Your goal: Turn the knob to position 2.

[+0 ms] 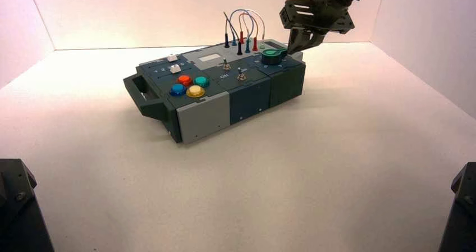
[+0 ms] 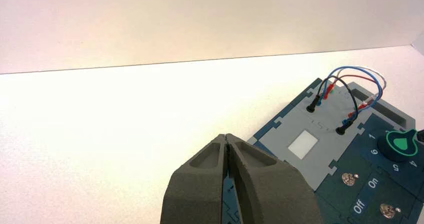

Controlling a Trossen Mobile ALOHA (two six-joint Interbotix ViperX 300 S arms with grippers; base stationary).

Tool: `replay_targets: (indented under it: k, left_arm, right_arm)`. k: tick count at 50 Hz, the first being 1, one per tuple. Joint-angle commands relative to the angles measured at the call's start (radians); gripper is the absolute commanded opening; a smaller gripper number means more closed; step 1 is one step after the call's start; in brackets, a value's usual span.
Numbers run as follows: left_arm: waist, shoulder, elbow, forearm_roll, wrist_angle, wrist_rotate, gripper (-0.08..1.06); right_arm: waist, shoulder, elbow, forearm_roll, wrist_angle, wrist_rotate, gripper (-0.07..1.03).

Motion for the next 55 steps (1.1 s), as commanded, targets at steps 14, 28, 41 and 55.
replay_targets:
  k: [14,28,41,55]
  left_arm:
    - [0.002,-0.009,-0.012,0.000,-0.009,0.000,-0.03]
    - [0.002,-0.011,-0.012,0.000,-0.008,0.000,-0.03]
    - [0.003,-0.011,-0.012,0.002,-0.008,0.000,-0.03]
    - [0.003,-0.008,-0.012,0.000,-0.006,0.000,-0.03]
  right_arm:
    - [0.002,0.008,-0.052,0.003,0.003,0.000,-0.02]
    - [0.003,0.035,-0.075,0.003,0.020,0.000,-0.02]
    - [0.003,0.038,-0.086,0.002,0.020,0.000,-0.02]
    - [0.003,0.052,-0.098,0.002,0.029,-0.002,-0.02]
